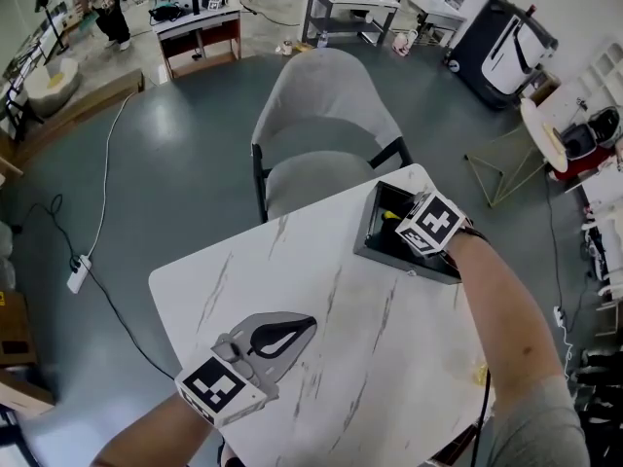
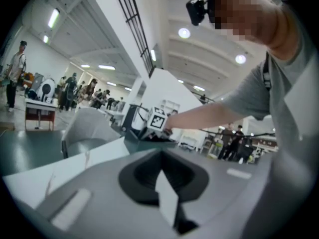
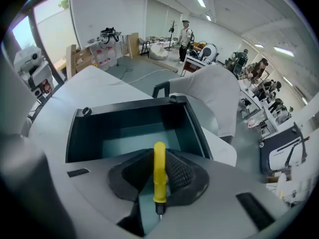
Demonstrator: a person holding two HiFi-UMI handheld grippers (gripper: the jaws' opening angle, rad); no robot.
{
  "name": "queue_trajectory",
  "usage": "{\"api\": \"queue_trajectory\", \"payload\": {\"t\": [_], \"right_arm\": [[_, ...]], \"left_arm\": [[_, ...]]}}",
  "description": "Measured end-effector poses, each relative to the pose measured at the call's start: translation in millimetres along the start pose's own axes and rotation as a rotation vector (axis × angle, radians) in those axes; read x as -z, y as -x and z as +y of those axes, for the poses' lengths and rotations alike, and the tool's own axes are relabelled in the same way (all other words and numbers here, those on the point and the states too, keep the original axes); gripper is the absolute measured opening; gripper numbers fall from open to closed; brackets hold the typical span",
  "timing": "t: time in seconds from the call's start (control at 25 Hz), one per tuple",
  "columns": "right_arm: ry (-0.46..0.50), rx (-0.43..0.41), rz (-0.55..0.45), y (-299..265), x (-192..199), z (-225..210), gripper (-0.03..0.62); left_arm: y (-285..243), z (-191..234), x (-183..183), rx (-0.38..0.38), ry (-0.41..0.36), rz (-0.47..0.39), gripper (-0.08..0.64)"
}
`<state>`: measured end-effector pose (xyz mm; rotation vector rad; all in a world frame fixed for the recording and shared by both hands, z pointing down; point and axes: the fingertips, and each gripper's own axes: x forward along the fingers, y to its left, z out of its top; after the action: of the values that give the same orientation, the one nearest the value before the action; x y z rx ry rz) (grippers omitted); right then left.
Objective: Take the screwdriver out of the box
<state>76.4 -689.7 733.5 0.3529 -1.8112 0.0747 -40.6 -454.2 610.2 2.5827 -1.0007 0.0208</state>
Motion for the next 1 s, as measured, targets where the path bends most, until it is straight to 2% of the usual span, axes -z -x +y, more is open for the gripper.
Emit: {"api": "queue_trajectory", "payload": {"t": [0.24,0.72,1.0], "right_arm": [[-0.035,-0.026,-0.026,0.1,1.2,0.8,0.064],[-0.007,0.032,-0.035,3.6,2.9,5.1,0.063],[-0.03,0.08,-0.097,34.6,-11.2,5.4,0.063]], "left_arm": [[2.0,1.1,0.6,-0.003,0.005,-0.003,0.005],[10.9,-2.1,1.2,-0.017,0.0,0.007,0.005],[27.9,-3.8,-6.5,-0.025,-0.004,0.009,0.005]]}}
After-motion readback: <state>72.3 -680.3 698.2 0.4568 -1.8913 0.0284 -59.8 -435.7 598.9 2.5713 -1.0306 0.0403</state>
